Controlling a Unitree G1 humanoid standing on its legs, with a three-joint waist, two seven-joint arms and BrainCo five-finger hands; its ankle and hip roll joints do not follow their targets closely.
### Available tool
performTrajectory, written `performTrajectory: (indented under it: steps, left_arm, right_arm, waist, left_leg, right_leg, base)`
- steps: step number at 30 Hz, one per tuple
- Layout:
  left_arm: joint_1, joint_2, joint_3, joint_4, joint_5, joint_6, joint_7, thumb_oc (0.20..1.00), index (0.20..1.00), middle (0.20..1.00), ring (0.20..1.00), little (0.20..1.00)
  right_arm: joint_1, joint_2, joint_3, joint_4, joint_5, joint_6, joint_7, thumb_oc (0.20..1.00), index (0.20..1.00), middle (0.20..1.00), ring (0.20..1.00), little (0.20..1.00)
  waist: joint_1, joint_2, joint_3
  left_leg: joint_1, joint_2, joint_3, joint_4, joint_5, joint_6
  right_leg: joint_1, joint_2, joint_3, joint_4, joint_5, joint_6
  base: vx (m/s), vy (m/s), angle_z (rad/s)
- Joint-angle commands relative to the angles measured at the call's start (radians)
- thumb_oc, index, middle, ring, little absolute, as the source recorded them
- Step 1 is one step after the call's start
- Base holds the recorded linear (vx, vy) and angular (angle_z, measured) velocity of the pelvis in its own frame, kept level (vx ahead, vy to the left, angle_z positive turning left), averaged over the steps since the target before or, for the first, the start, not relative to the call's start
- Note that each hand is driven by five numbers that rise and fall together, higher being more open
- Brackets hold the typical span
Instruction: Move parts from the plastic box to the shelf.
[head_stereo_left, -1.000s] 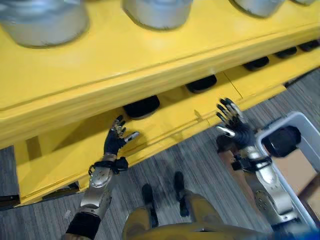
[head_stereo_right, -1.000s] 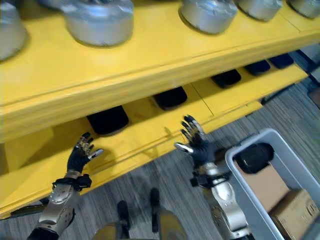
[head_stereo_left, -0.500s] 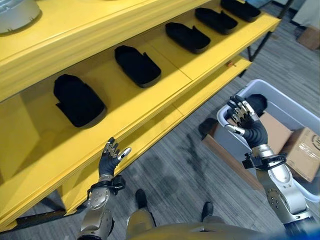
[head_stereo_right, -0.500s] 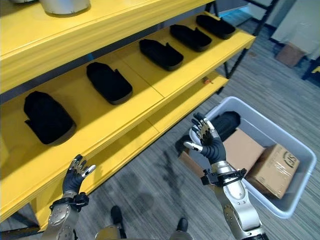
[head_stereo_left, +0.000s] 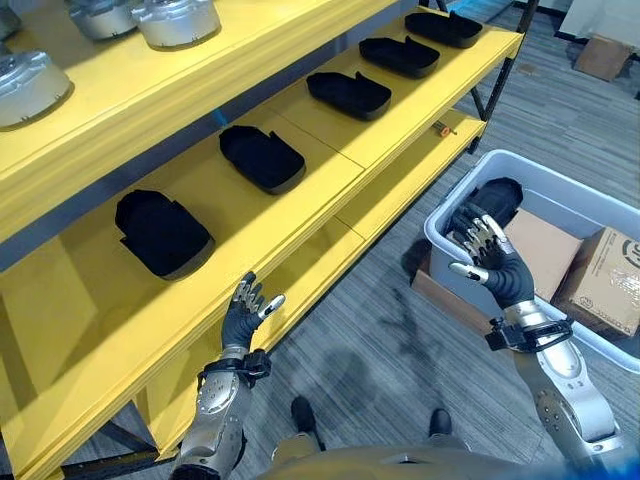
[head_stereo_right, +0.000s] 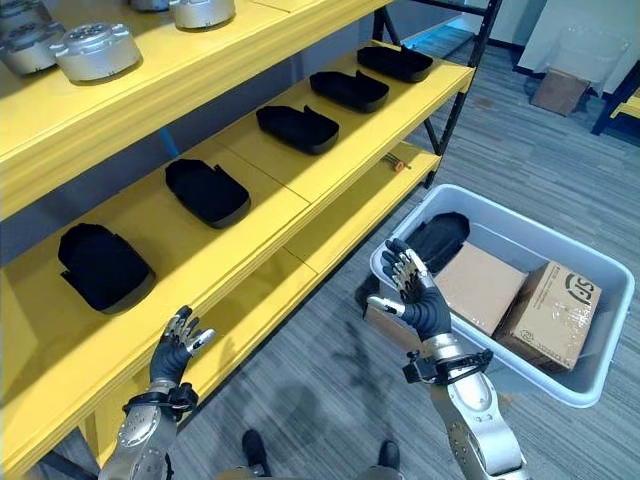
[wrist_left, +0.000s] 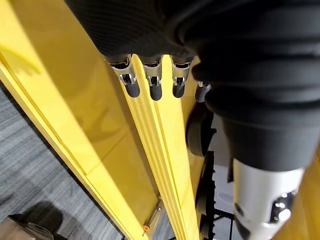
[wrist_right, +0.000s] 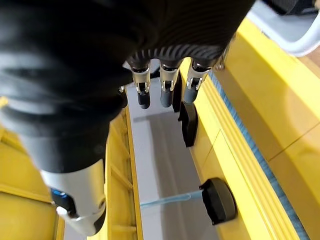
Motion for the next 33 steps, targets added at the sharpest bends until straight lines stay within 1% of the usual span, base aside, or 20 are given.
performTrajectory:
  steps: [1,2,3,4,6,7,8,9,10,12,13,14,15,16,18,21,26,30,32,33]
  left_arm:
    - [-0.07,0.06,0.059,-0.056,0.006,-0.058,0.004,1.0,1.0,1.0,1.0,1.0]
    - [-0.065,0.059,0.064,-0.065,0.004,-0.06,0.002,1.0,1.0,1.0,1.0,1.0]
    - [-0.055,0.055,0.067,-0.071,-0.003,-0.061,-0.003,1.0,1.0,1.0,1.0,1.0]
    - [-0.042,0.05,0.073,-0.073,-0.003,-0.06,-0.004,1.0,1.0,1.0,1.0,1.0]
    - [-0.016,0.046,0.085,-0.068,0.0,-0.055,-0.008,1.0,1.0,1.0,1.0,1.0]
    - [0.009,0.031,0.099,-0.062,-0.011,-0.054,-0.007,1.0,1.0,1.0,1.0,1.0]
    - [0.009,0.03,0.099,-0.062,-0.011,-0.054,-0.007,1.0,1.0,1.0,1.0,1.0]
    - [0.022,0.023,0.11,-0.061,-0.009,-0.06,-0.004,1.0,1.0,1.0,1.0,1.0]
    - [0.022,0.023,0.11,-0.061,-0.009,-0.06,-0.004,1.0,1.0,1.0,1.0,1.0]
    - [0.028,0.017,0.115,-0.056,-0.011,-0.062,-0.005,1.0,1.0,1.0,1.0,1.0]
    - [0.022,0.015,0.115,-0.053,-0.01,-0.063,-0.002,1.0,1.0,1.0,1.0,1.0]
    - [0.025,0.013,0.117,-0.054,-0.016,-0.063,-0.005,1.0,1.0,1.0,1.0,1.0]
    - [0.024,0.012,0.116,-0.056,-0.015,-0.064,-0.002,1.0,1.0,1.0,1.0,1.0]
    - [0.017,0.015,0.112,-0.053,-0.019,-0.064,-0.001,1.0,1.0,1.0,1.0,1.0]
    - [-0.007,0.022,0.103,-0.049,-0.02,-0.067,0.006,1.0,1.0,1.0,1.0,1.0]
    - [-0.012,0.033,0.101,-0.052,-0.02,-0.07,0.011,1.0,1.0,1.0,1.0,1.0]
    - [-0.043,0.058,0.097,-0.055,-0.019,-0.073,0.036,1.0,1.0,1.0,1.0,1.0]
    - [-0.067,0.072,0.089,-0.051,-0.009,-0.067,0.056,1.0,1.0,1.0,1.0,1.0]
    - [-0.084,0.086,0.087,-0.05,0.001,-0.061,0.06,1.0,1.0,1.0,1.0,1.0]
    - [-0.088,0.09,0.091,-0.05,0.004,-0.059,0.062,1.0,1.0,1.0,1.0,1.0]
  right_arm:
    - [-0.073,0.022,-0.027,-0.062,0.012,-0.077,-0.015,1.0,1.0,1.0,1.0,1.0]
    - [-0.085,0.02,-0.021,-0.056,0.01,-0.077,-0.016,1.0,1.0,1.0,1.0,1.0]
    - [-0.089,0.02,-0.02,-0.057,0.015,-0.077,-0.014,1.0,1.0,1.0,1.0,1.0]
    - [-0.094,0.022,-0.019,-0.063,0.021,-0.079,-0.007,1.0,1.0,1.0,1.0,1.0]
    - [-0.089,0.02,-0.025,-0.066,0.014,-0.076,-0.005,1.0,1.0,1.0,1.0,1.0]
    - [-0.088,0.023,-0.021,-0.054,-0.006,-0.075,-0.008,1.0,1.0,1.0,1.0,1.0]
    - [-0.088,0.023,-0.021,-0.054,-0.007,-0.075,-0.008,1.0,1.0,1.0,1.0,1.0]
    - [-0.096,0.029,-0.017,-0.041,-0.022,-0.076,-0.011,1.0,1.0,1.0,1.0,1.0]
    - [-0.096,0.029,-0.017,-0.041,-0.022,-0.076,-0.011,1.0,1.0,1.0,1.0,1.0]
    - [-0.104,0.03,-0.017,-0.035,-0.026,-0.078,-0.01,1.0,1.0,1.0,1.0,1.0]
    - [-0.106,0.031,-0.015,-0.026,-0.027,-0.076,-0.007,1.0,1.0,1.0,1.0,1.0]
    - [-0.106,0.032,-0.012,-0.027,-0.029,-0.071,-0.003,1.0,1.0,1.0,1.0,1.0]
    - [-0.107,0.038,-0.007,-0.025,-0.038,-0.069,0.0,1.0,1.0,1.0,1.0,1.0]
    - [-0.107,0.042,-0.005,-0.024,-0.04,-0.066,0.0,1.0,1.0,1.0,1.0,1.0]
    - [-0.098,0.051,-0.005,-0.018,-0.037,-0.065,-0.003,1.0,1.0,1.0,1.0,1.0]
    - [-0.095,0.058,0.003,-0.019,-0.032,-0.063,-0.002,1.0,1.0,1.0,1.0,1.0]
    - [-0.106,0.073,0.029,0.009,-0.048,-0.045,-0.015,1.0,1.0,1.0,1.0,1.0]
    - [-0.134,0.084,0.061,0.017,-0.032,-0.029,-0.009,1.0,1.0,1.0,1.0,1.0]
    - [-0.192,0.083,0.111,0.014,-0.041,-0.015,0.007,1.0,1.0,1.0,1.0,1.0]
    - [-0.206,0.083,0.119,0.016,-0.045,-0.013,0.006,1.0,1.0,1.0,1.0,1.0]
  waist:
    - [0.031,-0.083,0.095]
    - [0.046,-0.092,0.103]
    - [0.062,-0.1,0.113]
    - [0.068,-0.101,0.11]
    - [0.079,-0.09,0.102]
    - [0.103,-0.079,0.104]
    - [0.104,-0.078,0.103]
    - [0.122,-0.073,0.113]
    - [0.123,-0.071,0.113]
    - [0.134,-0.065,0.116]
    - [0.138,-0.062,0.118]
    - [0.138,-0.061,0.115]
    - [0.145,-0.064,0.112]
    - [0.144,-0.066,0.106]
    - [0.131,-0.072,0.098]
    - [0.129,-0.084,0.086]
    - [0.112,-0.104,0.051]
    - [0.106,-0.122,0.034]
    - [0.117,-0.139,0.02]
    - [0.118,-0.141,0.017]
  left_leg:
    - [-0.109,-0.081,-0.238,0.159,-0.013,0.002]
    - [-0.155,-0.132,-0.297,0.182,-0.028,0.016]
    - [-0.2,-0.19,-0.325,0.2,-0.04,0.026]
    - [-0.239,-0.22,-0.334,0.194,-0.033,0.031]
    - [-0.267,-0.239,-0.311,0.155,0.005,0.034]
    - [-0.288,-0.271,-0.33,0.115,0.044,0.027]
    - [-0.289,-0.269,-0.33,0.111,0.048,0.027]
    - [-0.298,-0.29,-0.382,0.09,0.065,0.012]
    - [-0.299,-0.288,-0.382,0.088,0.067,0.012]
    - [-0.297,-0.294,-0.433,0.072,0.086,0.006]
    - [-0.295,-0.295,-0.463,0.069,0.108,0.002]
    - [-0.276,-0.289,-0.471,0.05,0.096,0.016]
    - [-0.26,-0.284,-0.505,0.044,0.102,0.022]
    - [-0.248,-0.277,-0.511,0.035,0.102,0.019]
    - [-0.232,-0.271,-0.489,0.046,0.09,0.024]
    - [-0.22,-0.27,-0.481,0.054,0.072,0.036]
    - [-0.218,-0.263,-0.42,0.064,0.03,0.058]
    - [-0.231,-0.267,-0.391,0.107,-0.026,0.085]
    - [-0.233,-0.276,-0.382,0.147,-0.08,0.114]
    - [-0.229,-0.278,-0.382,0.151,-0.087,0.117]
  right_leg:
    - [-0.061,0.159,0.077,0.08,-0.072,-0.165]
    - [-0.058,0.154,0.083,0.07,-0.066,-0.166]
    - [-0.047,0.155,0.091,0.06,-0.058,-0.164]
    - [-0.048,0.165,0.098,0.051,-0.049,-0.157]
    - [-0.036,0.188,0.115,0.041,-0.049,-0.154]
    - [-0.012,0.209,0.141,0.044,-0.063,-0.156]
    - [-0.015,0.21,0.141,0.044,-0.06,-0.156]
    - [0.009,0.227,0.179,0.063,-0.085,-0.161]
    - [0.007,0.228,0.18,0.063,-0.083,-0.162]
    - [0.023,0.247,0.221,0.078,-0.106,-0.173]
    - [0.044,0.259,0.256,0.088,-0.122,-0.182]
    - [0.05,0.265,0.27,0.092,-0.134,-0.182]
    - [0.059,0.268,0.289,0.091,-0.14,-0.183]
    - [0.068,0.266,0.3,0.087,-0.146,-0.183]
    - [0.082,0.248,0.298,0.087,-0.157,-0.179]
    - [0.093,0.229,0.321,0.078,-0.16,-0.169]
    - [0.077,0.185,0.352,0.059,-0.142,-0.144]
    - [0.064,0.15,0.373,0.047,-0.119,-0.116]
    - [0.048,0.124,0.396,0.081,-0.099,-0.089]
    - [0.045,0.119,0.397,0.095,-0.092,-0.084]
  base:
    - [-0.05,-0.131,-0.11]
    - [0.0,-0.138,-0.16]
    - [0.04,-0.145,-0.24]
    - [0.08,-0.127,-0.21]
    - [0.16,-0.028,-0.39]
    - [0.17,0.033,-0.68]
    - [0.25,0.066,-0.99]
    - [0.12,0.036,-1.08]
    - [0.17,0.05,-0.53]
    - [0.17,0.07,-0.41]
    - [0.22,0.111,-0.96]
    - [0.22,0.141,-0.75]
    - [0.16,0.118,-0.71]
    - [0.19,0.148,-0.71]
    - [0.2,0.161,-0.63]
    - [0.14,0.117,-0.26]
    - [0.15,0.134,-0.24]
    - [0.12,0.118,-0.23]
    - [0.17,0.166,-0.39]
    - [0.16,0.178,-0.19]
